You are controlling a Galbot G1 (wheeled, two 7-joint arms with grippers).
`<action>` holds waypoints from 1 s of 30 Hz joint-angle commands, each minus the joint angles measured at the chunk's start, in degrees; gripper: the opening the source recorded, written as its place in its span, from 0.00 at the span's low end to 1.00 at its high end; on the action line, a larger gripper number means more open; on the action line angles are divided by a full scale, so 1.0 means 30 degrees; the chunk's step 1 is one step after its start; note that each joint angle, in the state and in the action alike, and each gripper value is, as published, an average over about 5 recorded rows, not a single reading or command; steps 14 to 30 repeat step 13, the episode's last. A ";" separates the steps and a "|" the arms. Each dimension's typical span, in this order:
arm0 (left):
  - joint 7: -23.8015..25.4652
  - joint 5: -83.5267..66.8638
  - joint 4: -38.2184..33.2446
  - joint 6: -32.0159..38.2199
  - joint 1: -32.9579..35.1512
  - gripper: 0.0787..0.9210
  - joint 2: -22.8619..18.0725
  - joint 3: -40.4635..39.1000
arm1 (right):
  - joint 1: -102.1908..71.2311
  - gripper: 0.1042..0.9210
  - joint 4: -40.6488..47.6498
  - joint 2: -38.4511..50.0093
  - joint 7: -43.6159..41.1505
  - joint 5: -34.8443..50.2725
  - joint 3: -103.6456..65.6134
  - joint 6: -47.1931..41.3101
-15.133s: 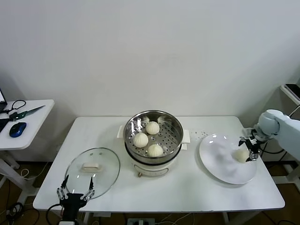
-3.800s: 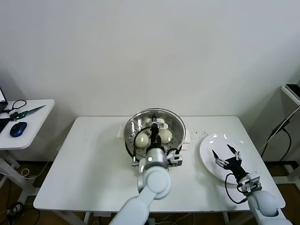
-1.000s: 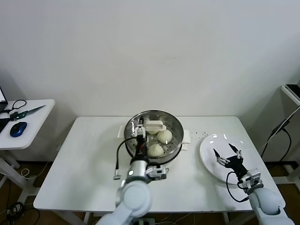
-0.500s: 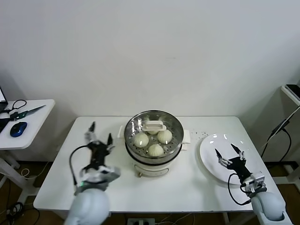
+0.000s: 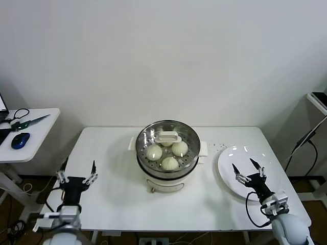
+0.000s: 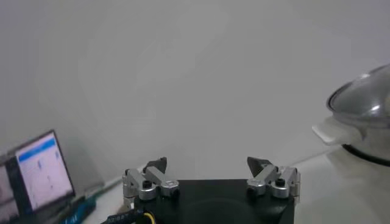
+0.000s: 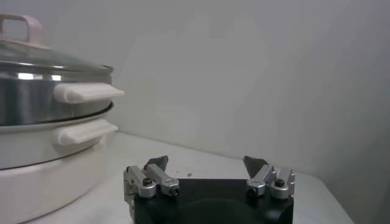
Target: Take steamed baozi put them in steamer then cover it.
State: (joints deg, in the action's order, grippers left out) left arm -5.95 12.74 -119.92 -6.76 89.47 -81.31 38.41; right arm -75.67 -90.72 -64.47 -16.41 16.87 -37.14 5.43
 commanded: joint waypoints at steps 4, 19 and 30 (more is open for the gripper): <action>0.0407 -0.4829 0.0874 0.3803 0.1734 0.88 -0.1097 0.2322 | -0.0898 0.88 -0.0873 -0.0332 0.0059 0.0153 -0.0335 0.0179; 0.0403 -0.4893 0.0185 0.3701 0.2349 0.88 -0.1147 0.1695 | -0.1097 0.88 -0.1130 -0.0335 0.0040 0.0137 -0.0592 0.0153; 0.0403 -0.4893 0.0185 0.3701 0.2349 0.88 -0.1147 0.1695 | -0.1097 0.88 -0.1130 -0.0335 0.0040 0.0137 -0.0592 0.0153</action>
